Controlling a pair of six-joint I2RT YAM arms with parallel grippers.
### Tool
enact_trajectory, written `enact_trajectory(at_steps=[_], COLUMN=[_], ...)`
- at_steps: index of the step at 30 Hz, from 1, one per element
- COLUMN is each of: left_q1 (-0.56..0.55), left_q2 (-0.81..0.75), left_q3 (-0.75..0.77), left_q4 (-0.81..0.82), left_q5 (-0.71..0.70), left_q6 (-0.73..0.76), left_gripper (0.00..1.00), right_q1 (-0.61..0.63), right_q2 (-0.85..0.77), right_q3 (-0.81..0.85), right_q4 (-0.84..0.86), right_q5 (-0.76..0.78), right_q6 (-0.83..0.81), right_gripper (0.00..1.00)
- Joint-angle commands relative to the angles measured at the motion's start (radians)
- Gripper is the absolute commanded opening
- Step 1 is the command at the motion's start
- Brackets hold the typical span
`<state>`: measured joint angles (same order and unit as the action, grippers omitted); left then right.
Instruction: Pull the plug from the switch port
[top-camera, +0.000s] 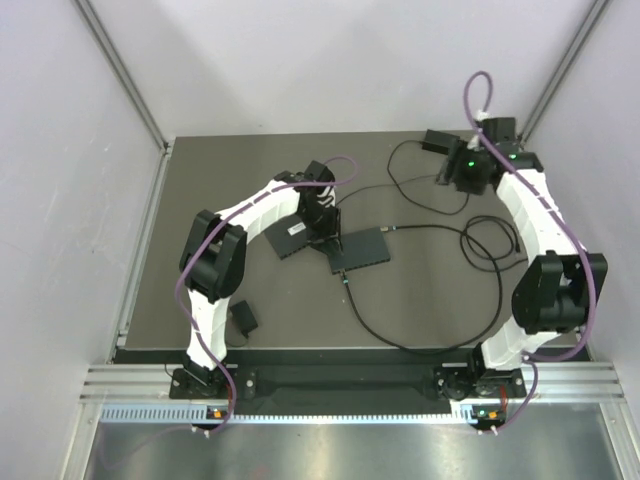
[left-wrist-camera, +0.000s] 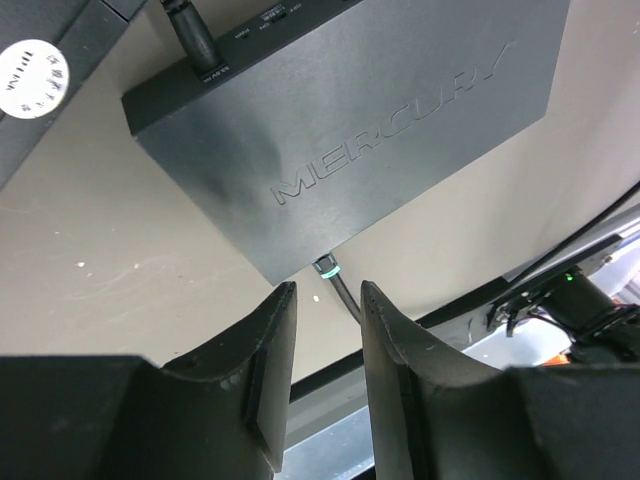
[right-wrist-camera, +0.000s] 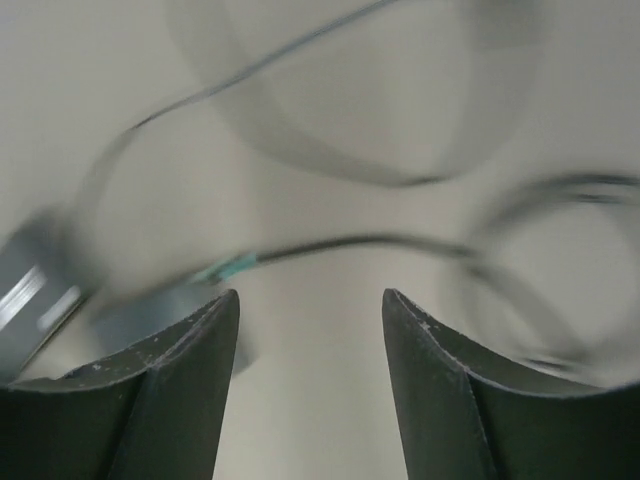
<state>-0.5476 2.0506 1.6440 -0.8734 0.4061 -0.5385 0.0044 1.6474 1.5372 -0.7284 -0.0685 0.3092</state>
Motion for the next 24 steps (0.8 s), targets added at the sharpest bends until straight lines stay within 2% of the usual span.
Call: enact_trajectory(at_steps=[1, 4, 8, 11, 16, 24], left_q1=[0.006, 0.009, 0.008, 0.009, 0.011, 0.011], left_q2=[-0.038, -0.011, 0.022, -0.003, -0.033, -0.096], left_q3=[-0.006, 0.057, 0.103, 0.082, 0.065, -0.007], left_q4=[0.048, 0.021, -0.018, -0.016, -0.053, -0.039], left_q5=[0.037, 0.033, 0.042, 0.019, -0.036, -0.062], left_q6=[-0.034, -0.037, -0.052, -0.064, -0.057, -0.075], left_gripper=[0.37, 0.37, 0.37, 0.37, 0.37, 0.37], right_q1=[0.096, 0.199, 0.279, 0.290, 0.312, 0.319], right_q2=[-0.052, -0.109, -0.141, -0.146, -0.136, -0.095], right_q3=[-0.116, -0.372, -0.518, -0.597, -0.676, -0.772], right_q4=[0.131, 0.356, 0.497, 0.570, 0.583, 0.698], right_q5=[-0.399, -0.562, -0.571, -0.596, -0.587, -0.570], right_q6=[0.030, 0.106, 0.183, 0.248, 0.249, 0.274], right_gripper=[0.58, 0.56, 0.50, 0.47, 0.41, 0.41])
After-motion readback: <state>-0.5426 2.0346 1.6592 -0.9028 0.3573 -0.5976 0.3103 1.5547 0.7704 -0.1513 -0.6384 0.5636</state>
